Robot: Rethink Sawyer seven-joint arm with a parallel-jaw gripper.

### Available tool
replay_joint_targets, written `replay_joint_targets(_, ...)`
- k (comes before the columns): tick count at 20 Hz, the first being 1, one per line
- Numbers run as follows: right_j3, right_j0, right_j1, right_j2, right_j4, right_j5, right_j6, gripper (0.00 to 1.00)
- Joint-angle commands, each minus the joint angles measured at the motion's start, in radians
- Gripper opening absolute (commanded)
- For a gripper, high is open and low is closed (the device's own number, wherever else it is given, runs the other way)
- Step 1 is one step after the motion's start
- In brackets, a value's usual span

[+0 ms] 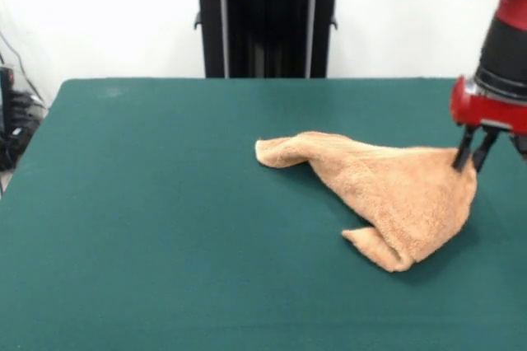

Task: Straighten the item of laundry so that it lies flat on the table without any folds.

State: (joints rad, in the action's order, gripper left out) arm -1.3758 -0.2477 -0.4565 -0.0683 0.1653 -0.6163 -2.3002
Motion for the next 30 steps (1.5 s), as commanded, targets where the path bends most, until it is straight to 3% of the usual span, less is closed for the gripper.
replay_joint_targets(1,-0.305,0.065,-0.099,-0.034,0.002,0.076,-0.131,0.00)
replay_joint_targets(7,-0.502,0.176,-0.223,-0.014,0.064,0.136,-0.006,0.00)
replay_joint_targets(11,-0.580,0.249,-0.264,0.006,0.109,0.181,0.045,0.00)
replay_joint_targets(21,-0.659,0.283,-0.265,0.048,0.125,0.225,-0.039,0.00)
replay_joint_targets(30,-0.639,0.242,-0.222,0.043,0.096,0.261,-0.094,0.00)
